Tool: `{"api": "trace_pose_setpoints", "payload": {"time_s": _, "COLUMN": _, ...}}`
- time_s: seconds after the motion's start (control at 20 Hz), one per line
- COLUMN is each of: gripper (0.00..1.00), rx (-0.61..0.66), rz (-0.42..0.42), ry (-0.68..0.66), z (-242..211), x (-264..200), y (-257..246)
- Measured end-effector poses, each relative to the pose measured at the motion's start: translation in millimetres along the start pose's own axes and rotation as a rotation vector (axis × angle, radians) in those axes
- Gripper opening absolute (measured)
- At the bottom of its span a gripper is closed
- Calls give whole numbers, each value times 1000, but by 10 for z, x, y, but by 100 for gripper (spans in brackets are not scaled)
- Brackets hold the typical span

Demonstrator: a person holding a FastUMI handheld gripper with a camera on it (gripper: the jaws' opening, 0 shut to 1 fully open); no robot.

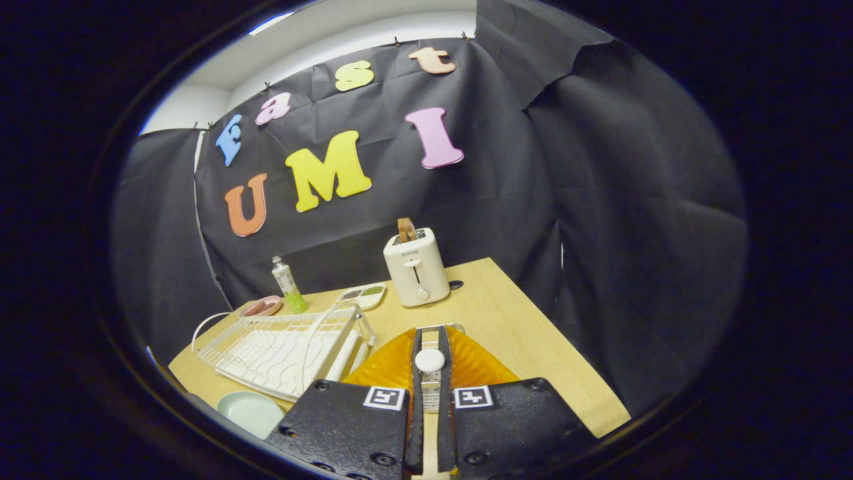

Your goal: Take the plate from the dish rack, then take the spoon from the basket and place it into the plate.

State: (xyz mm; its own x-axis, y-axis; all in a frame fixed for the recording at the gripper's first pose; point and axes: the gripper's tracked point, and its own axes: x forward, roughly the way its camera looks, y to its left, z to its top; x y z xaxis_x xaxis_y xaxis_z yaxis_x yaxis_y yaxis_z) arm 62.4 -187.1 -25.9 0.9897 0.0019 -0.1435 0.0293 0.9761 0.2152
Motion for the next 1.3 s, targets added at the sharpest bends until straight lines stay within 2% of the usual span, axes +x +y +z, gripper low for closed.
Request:
{"api": "trace_pose_setpoints", "payload": {"time_s": 0.3, "gripper": 13, "rx": -74, "rz": 5, "ry": -83, "z": 454, "x": -488, "y": 289}}
{"api": "trace_pose_setpoints", "payload": {"time_s": 0.65, "gripper": 13, "rx": -171, "rz": 190, "ry": -70, "z": 572, "x": -1029, "y": 1166}}
{"api": "trace_pose_setpoints", "payload": {"time_s": 1.05, "gripper": 13, "rx": -238, "rz": 452, "ry": 103, "z": 49, "x": -1253, "y": 2105}}
{"api": "trace_pose_setpoints", "payload": {"time_s": 1.3, "gripper": 13, "rx": -295, "rz": 548, "ry": 251, "z": -385, "x": -1207, "y": 2455}}
